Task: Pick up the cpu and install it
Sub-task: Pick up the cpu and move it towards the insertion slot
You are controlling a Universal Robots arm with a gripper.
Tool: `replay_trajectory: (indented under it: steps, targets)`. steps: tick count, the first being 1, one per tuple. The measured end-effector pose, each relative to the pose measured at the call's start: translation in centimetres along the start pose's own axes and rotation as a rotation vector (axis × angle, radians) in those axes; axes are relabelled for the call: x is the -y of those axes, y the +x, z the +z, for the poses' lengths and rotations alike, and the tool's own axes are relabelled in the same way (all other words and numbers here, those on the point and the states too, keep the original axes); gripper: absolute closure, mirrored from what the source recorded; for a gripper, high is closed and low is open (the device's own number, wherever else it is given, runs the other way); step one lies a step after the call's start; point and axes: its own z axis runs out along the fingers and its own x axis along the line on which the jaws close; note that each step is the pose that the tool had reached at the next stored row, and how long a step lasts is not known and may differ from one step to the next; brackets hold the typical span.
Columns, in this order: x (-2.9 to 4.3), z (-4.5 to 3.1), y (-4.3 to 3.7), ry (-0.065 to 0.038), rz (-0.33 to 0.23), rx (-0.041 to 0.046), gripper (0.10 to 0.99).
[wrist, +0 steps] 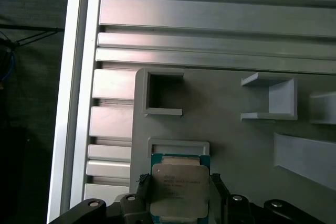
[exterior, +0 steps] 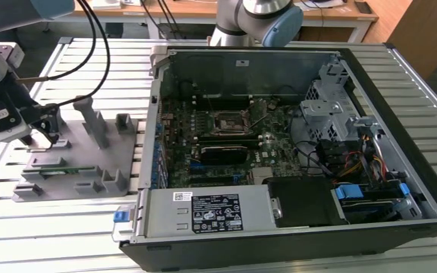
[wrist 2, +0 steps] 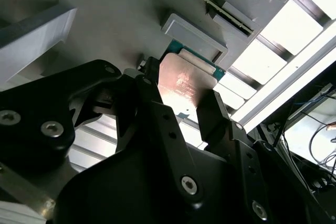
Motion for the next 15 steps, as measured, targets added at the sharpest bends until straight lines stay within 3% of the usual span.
replay_trajectory:
  steps: [15]
  targets:
    - [-0.03,-0.39,0.01,0.000,0.000,0.0000,0.557]
